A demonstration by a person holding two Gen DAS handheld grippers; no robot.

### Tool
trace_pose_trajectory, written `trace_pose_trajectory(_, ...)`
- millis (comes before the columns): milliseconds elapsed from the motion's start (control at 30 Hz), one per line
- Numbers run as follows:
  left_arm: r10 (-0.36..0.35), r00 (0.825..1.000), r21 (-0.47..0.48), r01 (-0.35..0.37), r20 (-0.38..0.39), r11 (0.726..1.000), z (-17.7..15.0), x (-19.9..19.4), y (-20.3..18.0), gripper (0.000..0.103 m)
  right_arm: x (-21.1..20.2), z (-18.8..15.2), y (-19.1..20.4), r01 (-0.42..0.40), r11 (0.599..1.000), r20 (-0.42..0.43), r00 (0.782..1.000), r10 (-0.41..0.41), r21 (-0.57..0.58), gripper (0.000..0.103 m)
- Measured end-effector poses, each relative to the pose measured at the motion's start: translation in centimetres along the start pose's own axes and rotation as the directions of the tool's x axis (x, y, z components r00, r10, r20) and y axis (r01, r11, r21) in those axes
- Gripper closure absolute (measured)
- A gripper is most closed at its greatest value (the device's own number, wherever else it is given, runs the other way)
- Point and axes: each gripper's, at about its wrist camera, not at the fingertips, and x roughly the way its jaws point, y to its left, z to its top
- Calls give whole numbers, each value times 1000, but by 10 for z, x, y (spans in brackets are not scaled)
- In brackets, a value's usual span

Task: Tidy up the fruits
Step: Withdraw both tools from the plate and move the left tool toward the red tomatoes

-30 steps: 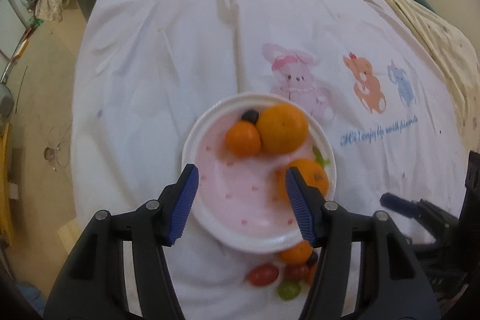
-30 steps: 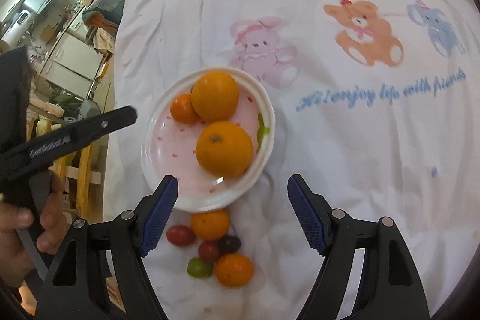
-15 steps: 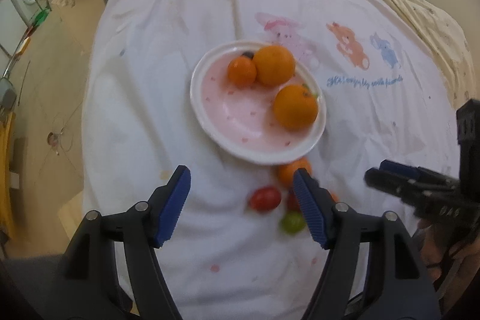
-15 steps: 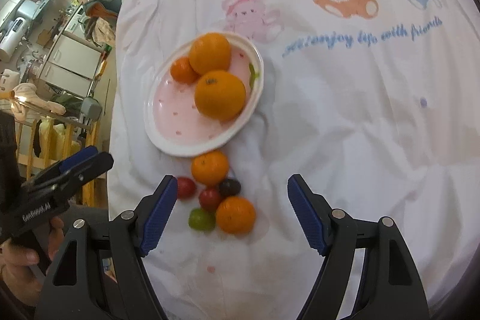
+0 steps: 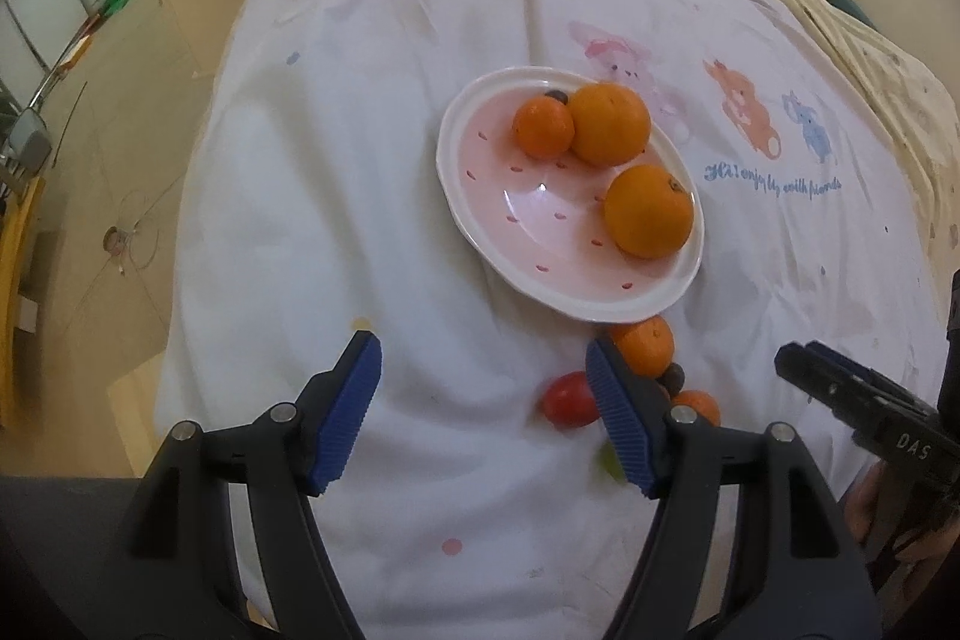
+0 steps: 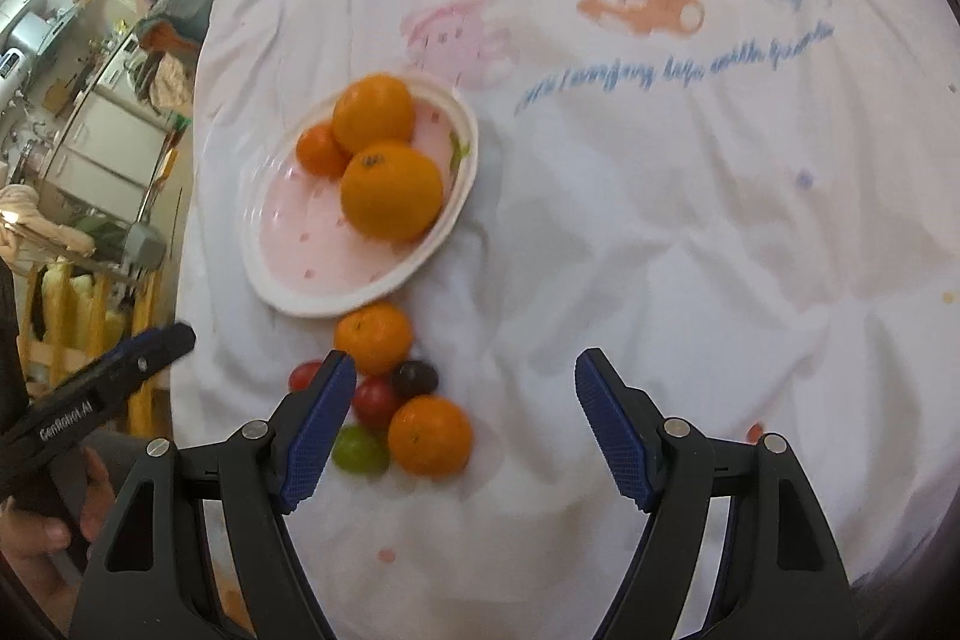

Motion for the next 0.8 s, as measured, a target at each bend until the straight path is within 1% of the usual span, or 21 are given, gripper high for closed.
trace_pose_trajectory(133,7,1000,1,-7,1,1000,0,1,-1,35,6,0,-1,8,1000,-40,999,-8,4,25)
trace_pose_trajectory(267,7,1000,-13,-7,-20,1000,0,7,1,35,14,0,-8,-26,998,-89,996,31,56,25)
trace_pose_trajectory(367,5,999,-21,-5,-42,1000,-1,12,0,35,16,-1,-12,-16,997,-102,994,24,81,25)
trace_pose_trajectory(500,-21,996,-32,19,-84,999,-3,22,-5,36,19,-1,-17,-9,994,-117,993,22,109,25)
trace_pose_trajectory(567,-50,992,-42,45,-120,998,-4,31,-10,36,19,-1,-19,-9,993,-119,993,23,119,25)
trace_pose_trajectory(633,-64,987,-45,58,-149,997,-5,39,-17,36,19,-1,-22,-12,992,-120,992,28,129,25)
trace_pose_trajectory(800,-59,977,-16,57,-205,998,-12,56,-34,39,16,-2,-26,-21,989,-117,992,39,146,25)
